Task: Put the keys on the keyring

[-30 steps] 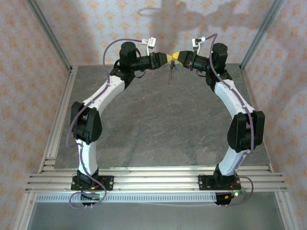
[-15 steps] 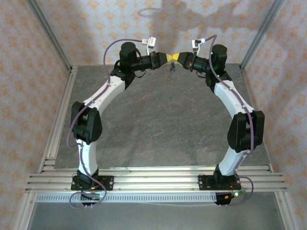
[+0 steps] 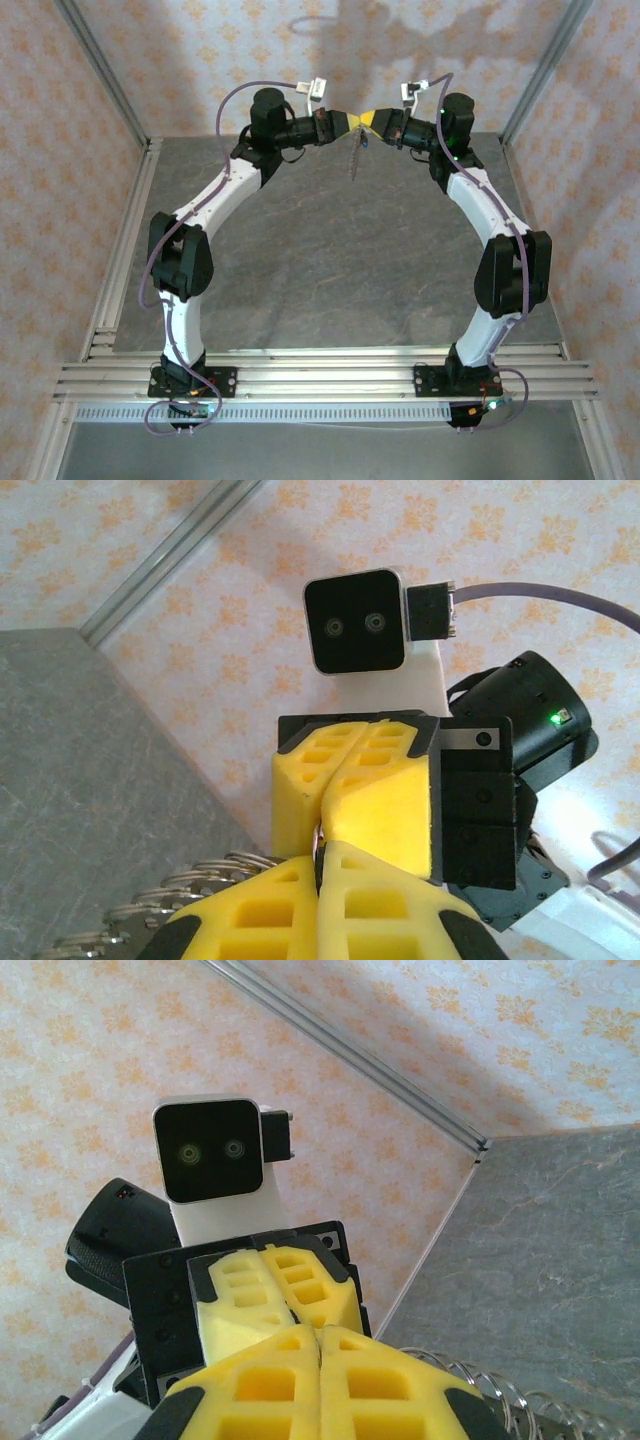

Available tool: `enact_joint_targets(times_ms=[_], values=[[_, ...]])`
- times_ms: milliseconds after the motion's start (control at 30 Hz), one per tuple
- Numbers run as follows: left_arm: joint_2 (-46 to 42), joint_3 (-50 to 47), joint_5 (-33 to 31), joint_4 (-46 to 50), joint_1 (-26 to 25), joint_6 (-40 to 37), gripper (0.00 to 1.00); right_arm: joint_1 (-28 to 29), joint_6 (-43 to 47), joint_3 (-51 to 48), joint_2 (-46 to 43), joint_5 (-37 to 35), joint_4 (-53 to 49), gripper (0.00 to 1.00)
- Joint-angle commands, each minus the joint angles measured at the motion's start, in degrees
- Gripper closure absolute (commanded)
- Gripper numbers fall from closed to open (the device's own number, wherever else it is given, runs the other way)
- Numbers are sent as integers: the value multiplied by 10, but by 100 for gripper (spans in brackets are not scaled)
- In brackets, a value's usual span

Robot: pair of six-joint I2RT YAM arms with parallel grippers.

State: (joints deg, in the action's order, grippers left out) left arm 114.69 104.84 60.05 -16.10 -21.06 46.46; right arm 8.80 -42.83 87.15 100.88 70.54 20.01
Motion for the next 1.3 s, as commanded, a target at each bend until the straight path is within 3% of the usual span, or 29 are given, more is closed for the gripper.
enact_joint_targets(times_ms=[0, 133, 267, 767, 1100, 1267], values=[[-33, 2, -5, 19, -28, -39, 100, 1, -5, -7, -19, -24, 30, 100], [-48, -30, -40, 1, -27, -38, 100, -6, -43, -22, -31, -51, 76, 73], [-48, -45, -53, -40, -26, -14, 100, -20, -72, -45, -52, -77, 113, 64], [-43, -57, -90, -201, -21, 103, 100, -39, -101, -233, -184, -207, 192, 61], [-48, -63, -97, -217, -21, 114, 100, 8, -113, -212, -155, -252, 218, 61], [-48, -63, -98, -223, -22, 119, 100, 27, -113, -200, -143, -256, 222, 71]])
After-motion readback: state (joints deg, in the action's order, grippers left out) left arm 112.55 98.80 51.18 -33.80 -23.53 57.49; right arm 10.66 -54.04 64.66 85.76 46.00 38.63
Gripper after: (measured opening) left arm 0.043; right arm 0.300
